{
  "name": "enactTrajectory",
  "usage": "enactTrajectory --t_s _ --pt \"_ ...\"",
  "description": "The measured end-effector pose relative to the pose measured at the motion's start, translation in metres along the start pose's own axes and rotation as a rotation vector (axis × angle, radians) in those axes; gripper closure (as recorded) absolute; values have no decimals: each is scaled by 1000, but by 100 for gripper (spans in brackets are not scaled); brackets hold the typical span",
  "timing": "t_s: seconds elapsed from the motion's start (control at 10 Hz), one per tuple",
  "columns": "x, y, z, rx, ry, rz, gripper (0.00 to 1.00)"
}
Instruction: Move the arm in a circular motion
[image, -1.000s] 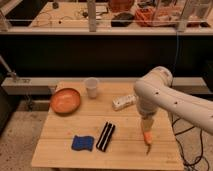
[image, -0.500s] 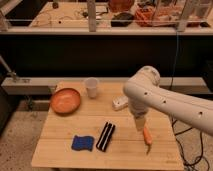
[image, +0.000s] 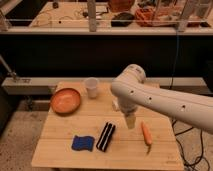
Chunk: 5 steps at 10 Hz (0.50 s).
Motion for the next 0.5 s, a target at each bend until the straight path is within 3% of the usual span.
enactTrajectory --t_s 0.5 --pt "-25 -18 -1 8 -4 -29 20"
